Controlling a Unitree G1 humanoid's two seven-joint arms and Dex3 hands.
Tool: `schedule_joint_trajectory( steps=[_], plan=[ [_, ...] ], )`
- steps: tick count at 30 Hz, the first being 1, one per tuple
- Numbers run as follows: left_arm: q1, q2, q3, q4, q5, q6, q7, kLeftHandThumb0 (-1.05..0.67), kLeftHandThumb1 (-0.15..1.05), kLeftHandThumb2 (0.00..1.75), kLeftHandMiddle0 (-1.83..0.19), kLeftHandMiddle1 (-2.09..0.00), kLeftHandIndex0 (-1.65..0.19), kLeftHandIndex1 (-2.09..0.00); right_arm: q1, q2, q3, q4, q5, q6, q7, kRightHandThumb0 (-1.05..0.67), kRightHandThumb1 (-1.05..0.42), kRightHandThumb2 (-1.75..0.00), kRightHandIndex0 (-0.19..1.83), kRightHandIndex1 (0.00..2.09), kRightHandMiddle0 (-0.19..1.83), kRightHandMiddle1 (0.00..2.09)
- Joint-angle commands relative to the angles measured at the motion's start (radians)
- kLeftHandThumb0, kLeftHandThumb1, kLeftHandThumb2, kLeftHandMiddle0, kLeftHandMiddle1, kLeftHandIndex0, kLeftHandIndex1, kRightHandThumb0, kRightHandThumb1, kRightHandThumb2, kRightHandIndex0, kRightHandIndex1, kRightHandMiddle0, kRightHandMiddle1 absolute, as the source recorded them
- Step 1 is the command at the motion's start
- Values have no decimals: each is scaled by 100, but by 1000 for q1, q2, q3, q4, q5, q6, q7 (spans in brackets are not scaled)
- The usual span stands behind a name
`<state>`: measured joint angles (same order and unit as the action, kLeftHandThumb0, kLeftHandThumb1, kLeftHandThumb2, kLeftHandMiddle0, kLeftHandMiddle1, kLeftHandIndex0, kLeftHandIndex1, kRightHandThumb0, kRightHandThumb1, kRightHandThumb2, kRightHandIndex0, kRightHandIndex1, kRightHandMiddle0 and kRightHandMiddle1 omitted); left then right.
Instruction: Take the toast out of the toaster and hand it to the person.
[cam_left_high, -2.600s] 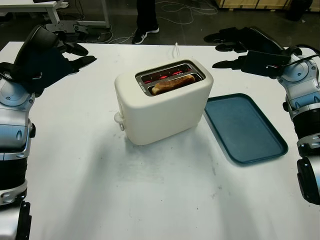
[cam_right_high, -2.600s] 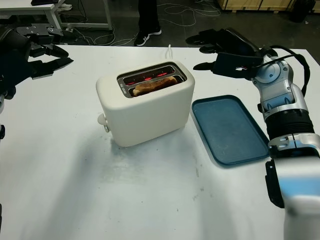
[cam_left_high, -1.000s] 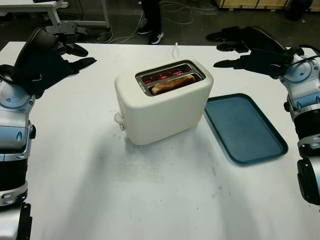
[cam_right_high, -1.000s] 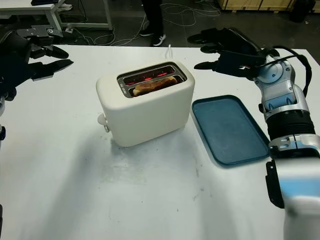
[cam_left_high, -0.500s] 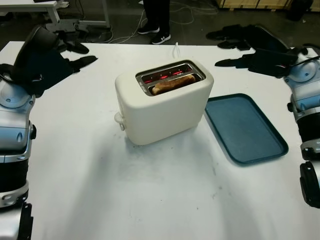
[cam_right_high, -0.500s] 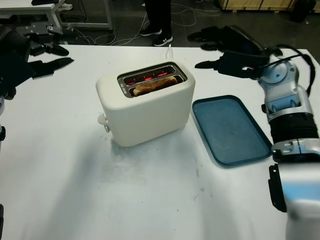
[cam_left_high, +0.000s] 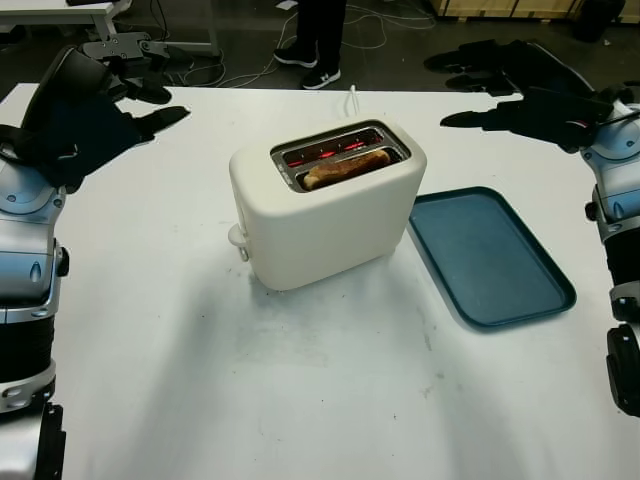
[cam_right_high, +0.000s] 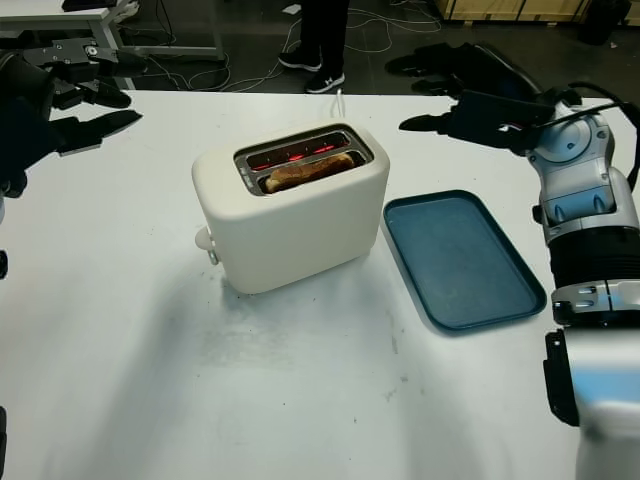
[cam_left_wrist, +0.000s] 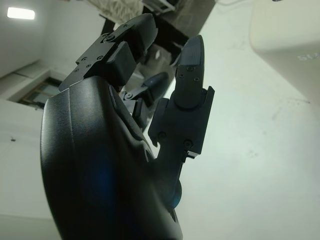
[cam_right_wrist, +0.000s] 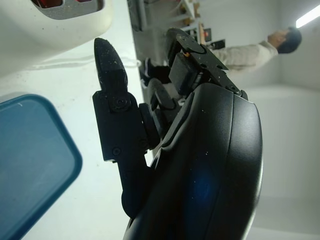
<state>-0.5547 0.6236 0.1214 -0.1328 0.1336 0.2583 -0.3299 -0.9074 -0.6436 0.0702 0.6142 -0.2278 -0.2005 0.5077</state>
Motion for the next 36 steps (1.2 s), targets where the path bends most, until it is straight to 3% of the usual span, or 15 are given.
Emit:
schedule_joint_trajectory(
  steps=[1,8,18,36],
  plan=[
    [-7,7,5,4,8,4,7,-40,92,17,-40,-89,-58,-38,-24,5,2,10,7,-22,2,-39,-91,0,56,3,53,2],
    [-2,2,8,7,-3,18,6,-42,92,16,-38,-87,-58,-38,-28,4,12,36,4,-44,5,-41,-92,0,58,3,54,2],
    [7,16,12,51,3,-65,4,-43,92,17,-41,-88,-59,-38,-27,4,26,68,-15,-79,-12,-46,-92,-1,58,3,55,2],
    [2,14,13,67,-3,-92,0,-48,92,17,-43,-89,-59,-38,-39,5,23,85,-17,-92,-3,-47,-92,-1,58,2,55,1]
  ],
)
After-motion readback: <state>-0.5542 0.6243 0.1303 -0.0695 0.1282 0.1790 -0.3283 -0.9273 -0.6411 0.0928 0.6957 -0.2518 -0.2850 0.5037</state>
